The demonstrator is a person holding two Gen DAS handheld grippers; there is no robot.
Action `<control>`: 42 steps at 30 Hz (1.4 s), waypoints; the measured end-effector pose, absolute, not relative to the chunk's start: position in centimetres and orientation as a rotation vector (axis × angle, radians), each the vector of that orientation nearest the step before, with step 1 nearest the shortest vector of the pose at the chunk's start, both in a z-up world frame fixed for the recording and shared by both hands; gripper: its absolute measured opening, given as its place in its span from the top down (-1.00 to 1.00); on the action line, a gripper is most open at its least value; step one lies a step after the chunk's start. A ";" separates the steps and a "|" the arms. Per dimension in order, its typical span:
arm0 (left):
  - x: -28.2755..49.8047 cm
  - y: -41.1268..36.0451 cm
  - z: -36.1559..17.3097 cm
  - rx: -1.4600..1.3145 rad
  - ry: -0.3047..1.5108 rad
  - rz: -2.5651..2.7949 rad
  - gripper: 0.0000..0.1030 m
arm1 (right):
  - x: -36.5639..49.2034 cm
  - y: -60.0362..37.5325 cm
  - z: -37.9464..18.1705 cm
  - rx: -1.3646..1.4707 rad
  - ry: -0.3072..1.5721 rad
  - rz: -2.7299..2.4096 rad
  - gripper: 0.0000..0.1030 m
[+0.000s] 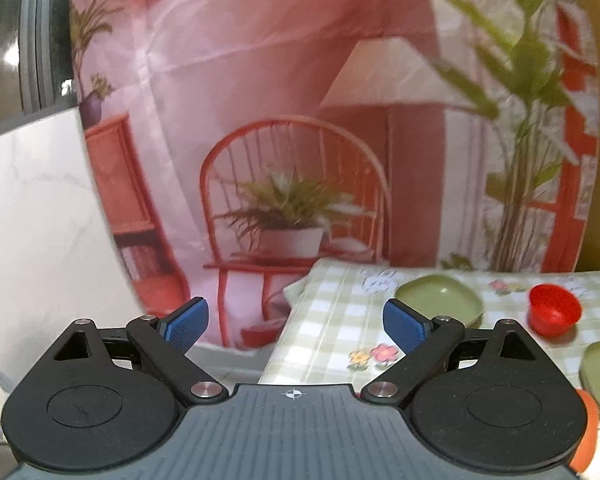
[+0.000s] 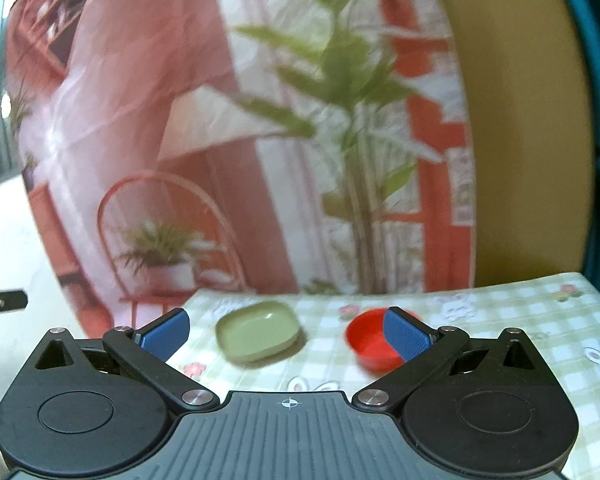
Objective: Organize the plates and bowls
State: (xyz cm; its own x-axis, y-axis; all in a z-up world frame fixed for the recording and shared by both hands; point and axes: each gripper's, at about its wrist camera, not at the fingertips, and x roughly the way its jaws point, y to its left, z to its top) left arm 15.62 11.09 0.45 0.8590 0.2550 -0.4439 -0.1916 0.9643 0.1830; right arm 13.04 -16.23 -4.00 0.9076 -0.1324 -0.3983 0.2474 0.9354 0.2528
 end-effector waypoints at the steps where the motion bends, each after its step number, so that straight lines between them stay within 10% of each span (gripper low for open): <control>1: 15.8 11.6 0.1 0.122 0.492 0.239 -0.86 | 13.7 -15.9 -4.2 0.293 0.386 -0.192 -1.00; 42: 19.7 11.1 -11.1 0.070 0.711 0.151 -0.73 | 20.5 -15.1 -12.3 0.269 0.625 -0.154 -0.96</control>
